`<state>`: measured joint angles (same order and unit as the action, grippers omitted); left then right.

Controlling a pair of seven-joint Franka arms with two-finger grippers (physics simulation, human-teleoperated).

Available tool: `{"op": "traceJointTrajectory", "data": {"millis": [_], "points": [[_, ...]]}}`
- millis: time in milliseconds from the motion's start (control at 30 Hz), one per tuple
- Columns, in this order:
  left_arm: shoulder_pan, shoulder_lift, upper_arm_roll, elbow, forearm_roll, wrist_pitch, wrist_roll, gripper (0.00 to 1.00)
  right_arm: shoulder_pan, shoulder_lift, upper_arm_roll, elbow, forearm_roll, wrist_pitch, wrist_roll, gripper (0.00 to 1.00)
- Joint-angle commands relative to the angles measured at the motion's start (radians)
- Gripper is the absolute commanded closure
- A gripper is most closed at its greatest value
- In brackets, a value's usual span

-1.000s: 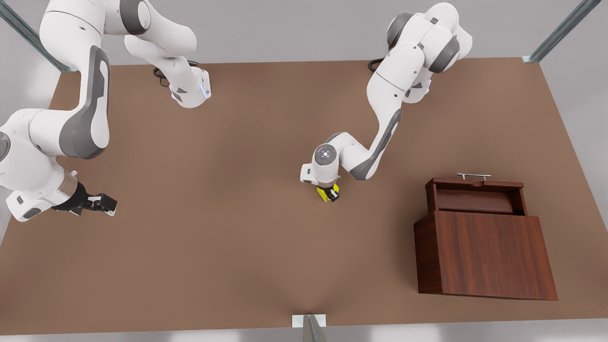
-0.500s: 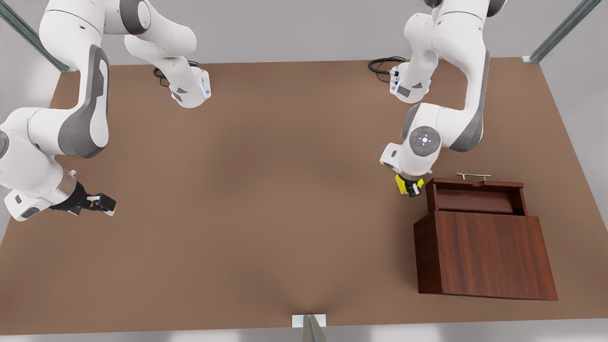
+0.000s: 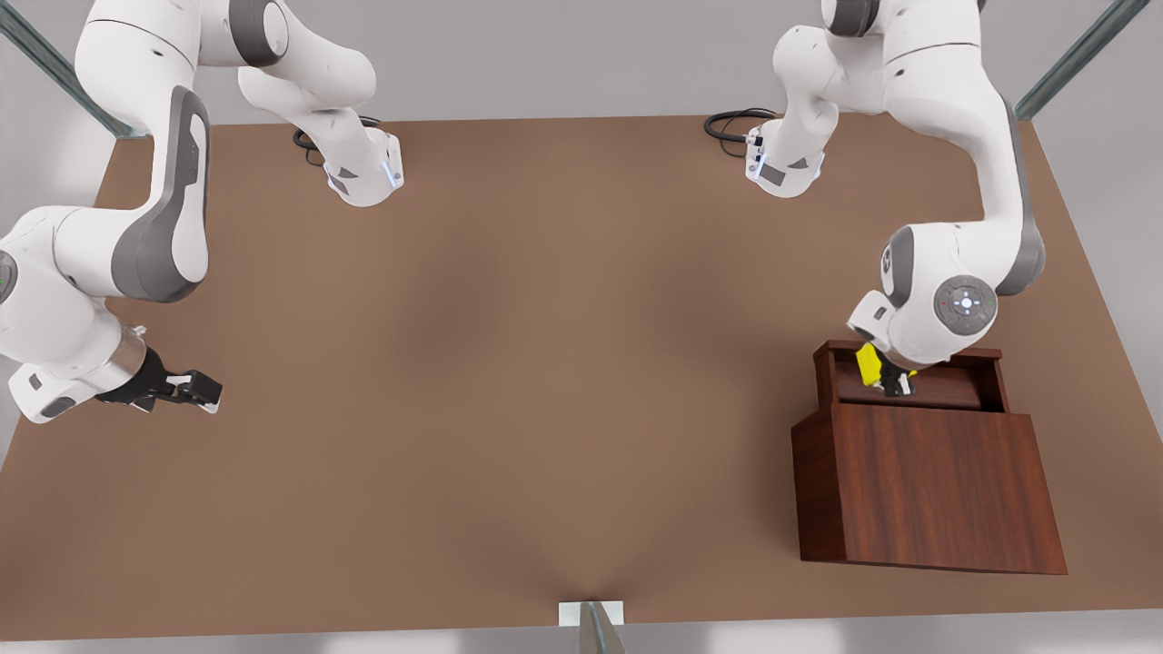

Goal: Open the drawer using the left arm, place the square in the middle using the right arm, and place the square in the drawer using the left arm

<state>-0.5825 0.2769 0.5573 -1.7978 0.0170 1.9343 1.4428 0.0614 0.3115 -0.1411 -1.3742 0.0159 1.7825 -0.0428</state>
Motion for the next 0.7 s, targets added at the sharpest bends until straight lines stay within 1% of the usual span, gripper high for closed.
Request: {"op": "traceJointTrajectory", "data": {"millis": [0, 233, 267, 300, 500, 567, 633, 667], "points": [[0.006, 0.004, 0.001, 0.000, -0.017, 0.000, 0.004, 0.31, 0.000, 0.000, 0.000, 0.001, 0.001, 0.000, 0.000, 0.00], [0.046, 0.036, 0.006, 0.002, -0.038, 0.028, 0.062, 0.29, 0.000, 0.000, 0.000, 0.001, 0.001, 0.000, 0.001, 0.00], [0.055, 0.041, 0.006, 0.002, -0.040, 0.028, 0.064, 0.25, 0.000, 0.000, 0.000, 0.001, -0.001, 0.000, 0.000, 0.00], [0.055, 0.047, 0.007, 0.003, -0.054, 0.028, 0.065, 0.00, 0.000, 0.000, 0.000, 0.001, 0.001, 0.002, 0.000, 0.00], [0.053, 0.044, 0.009, 0.006, -0.055, 0.008, 0.053, 0.00, 0.002, 0.000, 0.000, 0.000, 0.001, 0.009, 0.000, 0.00], [0.053, 0.025, 0.010, 0.038, -0.055, -0.086, -0.163, 0.00, 0.002, 0.000, 0.000, 0.000, 0.001, 0.009, 0.001, 0.00], [0.052, 0.036, 0.004, 0.159, -0.055, -0.264, -0.479, 0.00, 0.000, 0.000, 0.000, 0.000, 0.001, 0.009, 0.001, 0.00], [0.053, 0.039, 0.004, 0.204, -0.086, -0.264, -0.631, 0.00, 0.000, 0.000, 0.000, 0.000, 0.001, 0.009, 0.001, 0.00]]}}
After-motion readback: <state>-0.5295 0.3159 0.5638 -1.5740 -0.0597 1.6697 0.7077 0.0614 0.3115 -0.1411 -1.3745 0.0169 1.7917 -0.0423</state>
